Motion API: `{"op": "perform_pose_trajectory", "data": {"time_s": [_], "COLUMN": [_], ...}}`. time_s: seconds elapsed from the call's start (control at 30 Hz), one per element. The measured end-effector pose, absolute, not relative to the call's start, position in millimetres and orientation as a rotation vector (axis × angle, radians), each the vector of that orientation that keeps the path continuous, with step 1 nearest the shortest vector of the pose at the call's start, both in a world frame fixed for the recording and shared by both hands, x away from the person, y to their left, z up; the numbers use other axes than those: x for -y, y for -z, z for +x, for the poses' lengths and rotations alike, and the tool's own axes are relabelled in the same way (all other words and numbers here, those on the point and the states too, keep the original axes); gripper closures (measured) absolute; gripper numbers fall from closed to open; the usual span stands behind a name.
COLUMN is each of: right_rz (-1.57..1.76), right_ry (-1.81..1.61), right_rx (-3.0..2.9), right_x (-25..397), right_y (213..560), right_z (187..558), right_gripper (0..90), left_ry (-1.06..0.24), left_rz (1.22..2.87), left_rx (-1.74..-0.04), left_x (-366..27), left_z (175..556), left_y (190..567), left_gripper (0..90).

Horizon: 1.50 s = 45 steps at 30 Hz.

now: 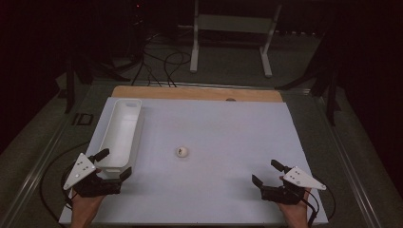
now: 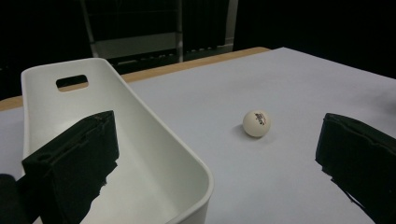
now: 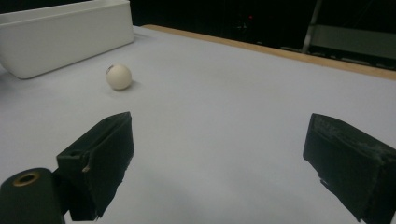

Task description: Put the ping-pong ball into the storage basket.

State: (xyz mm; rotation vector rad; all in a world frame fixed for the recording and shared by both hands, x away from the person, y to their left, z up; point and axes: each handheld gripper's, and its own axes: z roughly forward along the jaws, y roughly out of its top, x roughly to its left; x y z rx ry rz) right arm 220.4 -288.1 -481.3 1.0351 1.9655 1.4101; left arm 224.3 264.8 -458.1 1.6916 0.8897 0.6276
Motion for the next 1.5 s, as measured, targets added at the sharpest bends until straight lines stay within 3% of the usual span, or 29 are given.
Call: {"op": "perform_pose_trajectory", "data": {"time_s": [1.5], "right_rz": [1.035], "right_ry": [-1.375], "right_rx": [-1.980], "right_x": [286], "right_y": [484], "right_z": [221], "right_gripper": [8.2], "left_ry": [-0.590], "left_rz": [1.785], "left_rx": [-0.883], "left_x": [-243], "left_z": [240], "left_y": [430], "left_gripper": [0.0]}}
